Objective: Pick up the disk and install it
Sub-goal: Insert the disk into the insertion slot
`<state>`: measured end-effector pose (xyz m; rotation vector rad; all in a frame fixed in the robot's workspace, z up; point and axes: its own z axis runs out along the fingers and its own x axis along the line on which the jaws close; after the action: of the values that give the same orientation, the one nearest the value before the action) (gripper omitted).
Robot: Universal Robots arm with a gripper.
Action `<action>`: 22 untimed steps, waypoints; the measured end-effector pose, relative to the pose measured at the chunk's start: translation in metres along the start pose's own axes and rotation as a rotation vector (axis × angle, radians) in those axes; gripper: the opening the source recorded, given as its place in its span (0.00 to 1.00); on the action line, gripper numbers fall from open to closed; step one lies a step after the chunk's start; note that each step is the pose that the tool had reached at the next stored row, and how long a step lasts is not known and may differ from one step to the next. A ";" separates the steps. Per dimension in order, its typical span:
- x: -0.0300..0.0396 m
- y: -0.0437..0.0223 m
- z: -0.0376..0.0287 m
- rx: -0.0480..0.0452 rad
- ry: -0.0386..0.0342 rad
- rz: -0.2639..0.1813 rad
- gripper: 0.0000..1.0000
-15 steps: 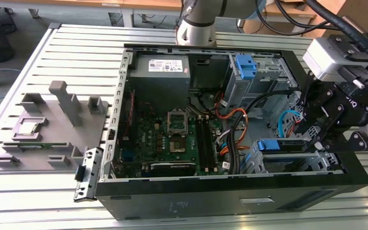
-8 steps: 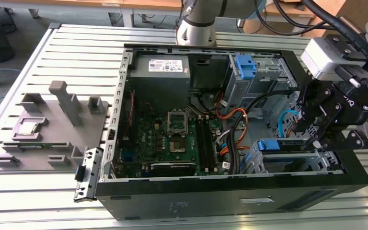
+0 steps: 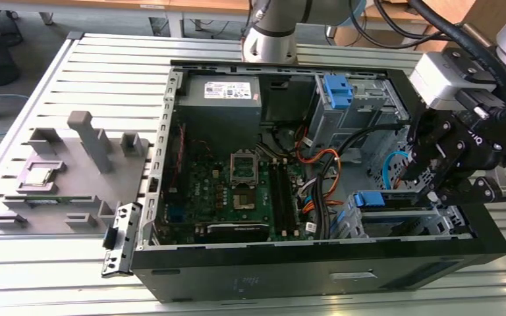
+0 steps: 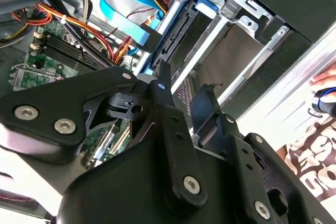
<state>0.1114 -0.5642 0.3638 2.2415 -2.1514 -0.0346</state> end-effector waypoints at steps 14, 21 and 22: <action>-0.0085 0.0008 0.0080 0.0048 0.0002 0.000 0.42; -0.0088 0.0012 0.0091 0.0081 -0.0011 0.000 0.42; -0.0087 0.0016 0.0094 0.0095 -0.0028 0.000 0.42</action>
<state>0.1091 -0.5556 0.3544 2.2477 -2.1577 -0.0276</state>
